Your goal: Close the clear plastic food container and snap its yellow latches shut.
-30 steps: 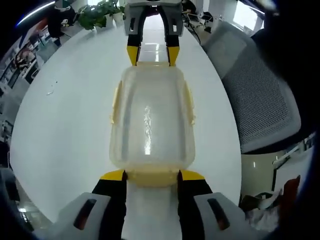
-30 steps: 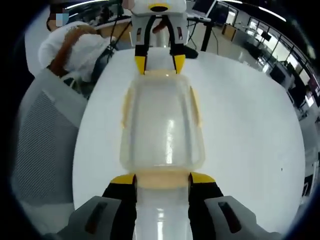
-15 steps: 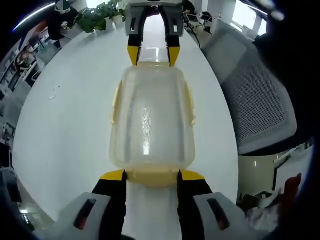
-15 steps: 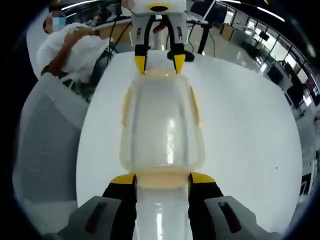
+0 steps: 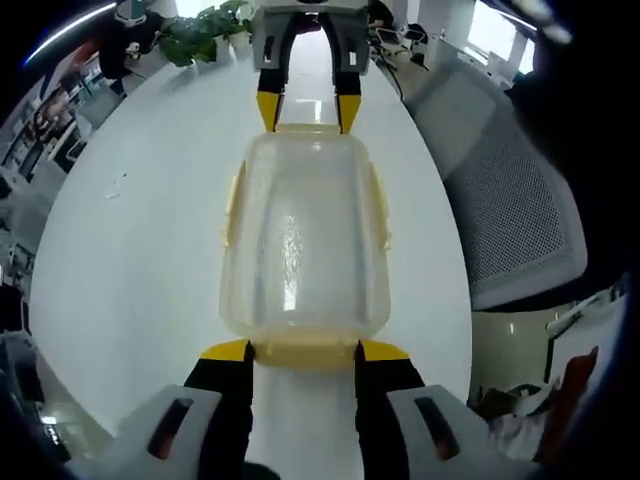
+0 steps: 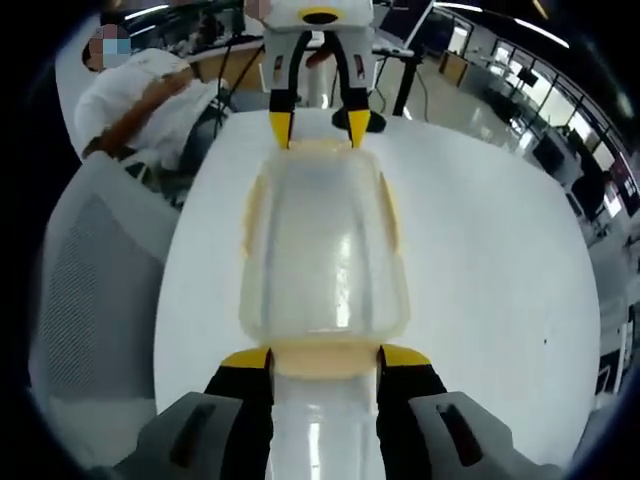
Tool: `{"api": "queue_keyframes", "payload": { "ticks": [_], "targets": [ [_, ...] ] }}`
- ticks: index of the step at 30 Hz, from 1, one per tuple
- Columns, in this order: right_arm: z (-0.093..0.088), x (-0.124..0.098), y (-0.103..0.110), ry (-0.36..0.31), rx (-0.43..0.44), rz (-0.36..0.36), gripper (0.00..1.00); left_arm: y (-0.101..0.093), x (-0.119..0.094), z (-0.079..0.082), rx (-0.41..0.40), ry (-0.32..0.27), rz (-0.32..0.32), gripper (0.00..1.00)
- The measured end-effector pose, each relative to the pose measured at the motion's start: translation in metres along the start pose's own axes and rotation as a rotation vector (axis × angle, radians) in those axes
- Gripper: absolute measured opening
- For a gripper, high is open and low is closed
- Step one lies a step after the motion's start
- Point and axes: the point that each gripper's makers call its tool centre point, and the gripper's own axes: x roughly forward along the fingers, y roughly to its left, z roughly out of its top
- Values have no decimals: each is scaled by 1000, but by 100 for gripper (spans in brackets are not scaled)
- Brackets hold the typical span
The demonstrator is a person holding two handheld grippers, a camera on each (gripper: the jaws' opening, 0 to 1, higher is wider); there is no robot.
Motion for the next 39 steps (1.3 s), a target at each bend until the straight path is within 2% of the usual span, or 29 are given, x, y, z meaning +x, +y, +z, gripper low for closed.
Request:
{"api": "queue_keyframes", "payload": {
  "ticks": [7, 18, 39],
  "targets": [
    [1, -1, -1, 0, -20, -2, 39, -1, -2, 0, -18, 12, 16, 39],
    [-7, -9, -2, -1, -34, 7, 39, -3, -1, 9, -39, 0, 18, 39],
    [-37, -23, -2, 23, -22, 8, 39, -4, 10, 42, -36, -22, 9, 39]
  ]
}}
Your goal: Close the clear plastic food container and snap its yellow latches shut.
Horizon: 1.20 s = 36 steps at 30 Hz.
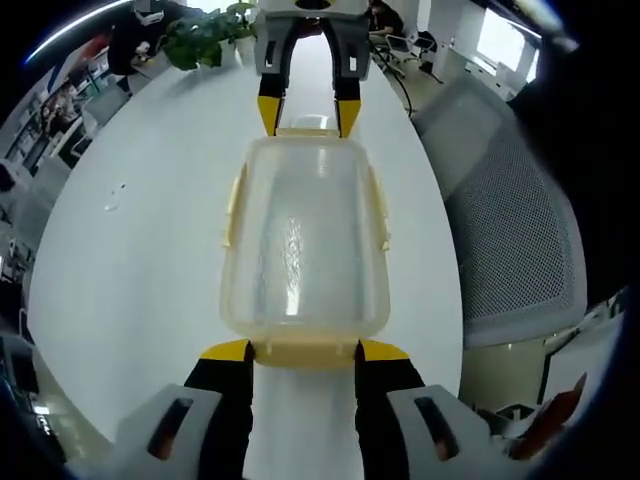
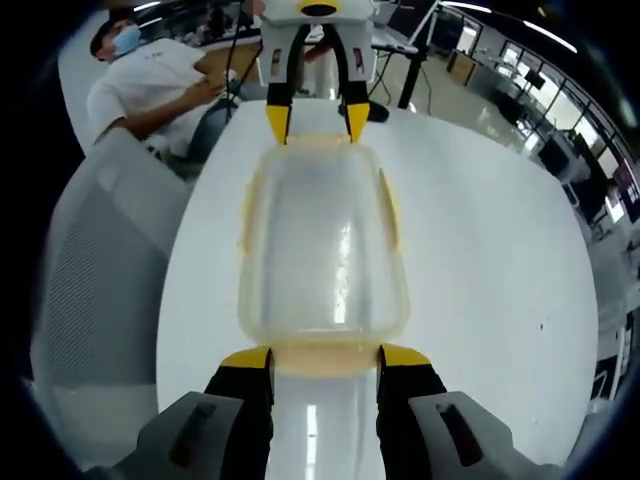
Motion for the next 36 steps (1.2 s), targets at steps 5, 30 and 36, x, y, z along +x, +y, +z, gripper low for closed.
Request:
{"api": "queue_keyframes", "payload": {
  "ticks": [5, 30, 36],
  "targets": [
    [-9, -5, 1, 2, 5, -8, 39, 0, 4, 10, 6, -4, 0, 39],
    [-51, -24, 5, 15, 32, -16, 39, -3, 23, 51, 24, -11, -13, 39],
    [-61, -29, 4, 17, 35, -17, 39, -2, 27, 61, 21, -15, -18, 39]
  ]
}}
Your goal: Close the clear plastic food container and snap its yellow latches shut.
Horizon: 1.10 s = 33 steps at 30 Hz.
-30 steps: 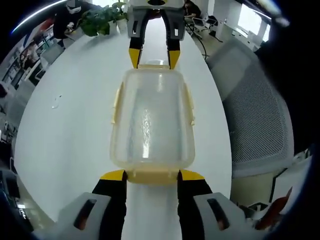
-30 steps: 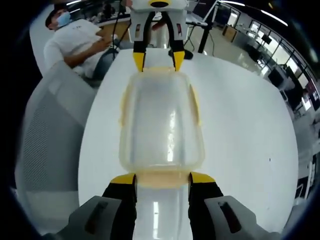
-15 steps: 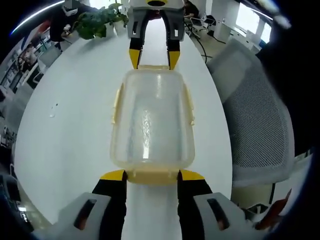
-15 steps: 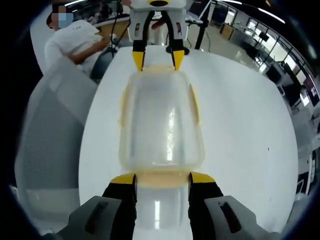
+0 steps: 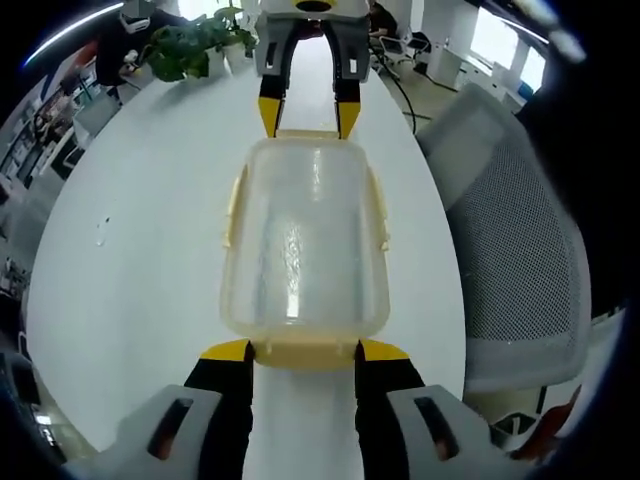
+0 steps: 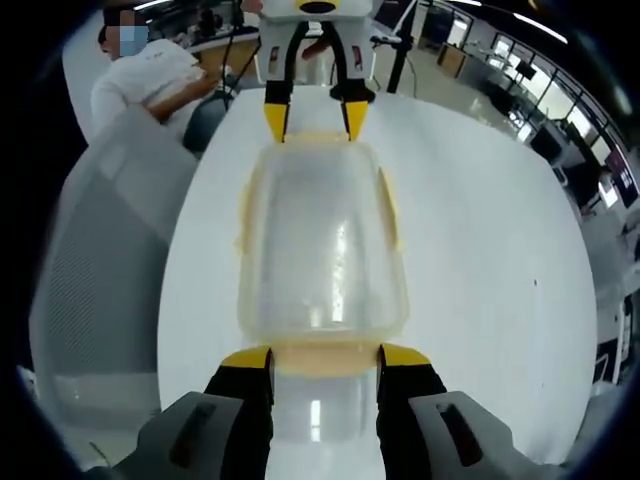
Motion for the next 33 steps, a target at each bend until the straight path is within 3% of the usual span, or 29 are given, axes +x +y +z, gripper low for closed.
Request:
{"api": "queue_keyframes", "payload": {
  "ticks": [33],
  "targets": [
    [-57, -18, -5, 14, 20, 4, 39, 5, 31, 52, 10, -8, -21, 39]
  ]
}}
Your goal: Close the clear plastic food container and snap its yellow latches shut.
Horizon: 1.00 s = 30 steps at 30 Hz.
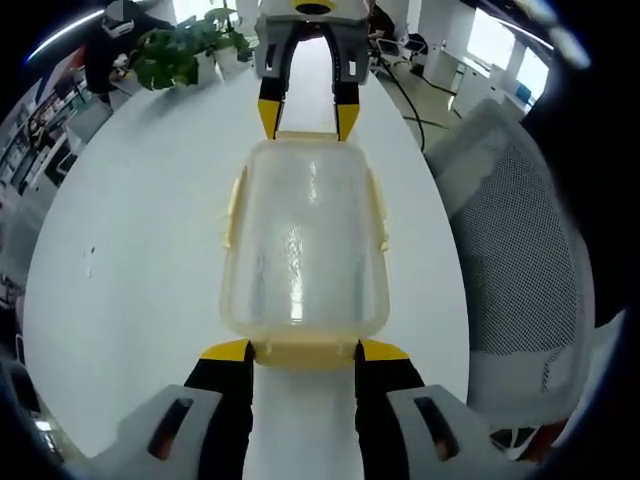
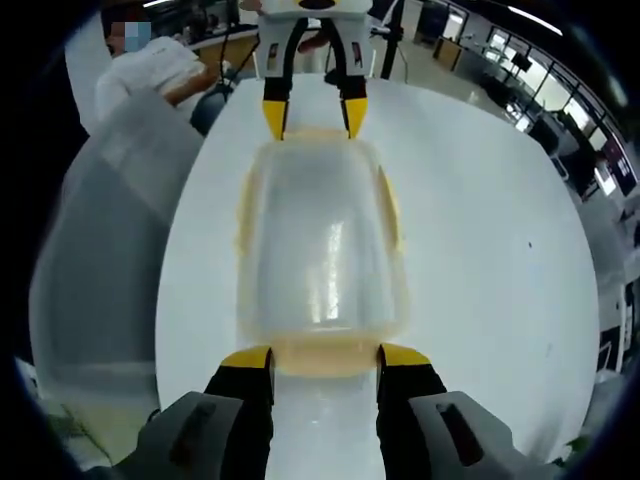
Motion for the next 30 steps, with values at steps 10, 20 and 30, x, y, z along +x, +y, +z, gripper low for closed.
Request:
{"api": "queue_keyframes", "payload": {
  "ticks": [10, 20, 30],
  "targets": [
    [-20, -4, 0, 1, 0, -2, 39, -2, 12, 16, -1, 7, -4, 38],
    [-37, -8, -3, -2, 4, -1, 39, 1, 22, 30, -2, 13, -8, 38],
    [-52, -11, 1, -4, 8, 7, 39, -3, 31, 43, -5, 13, -18, 39]
  ]
}}
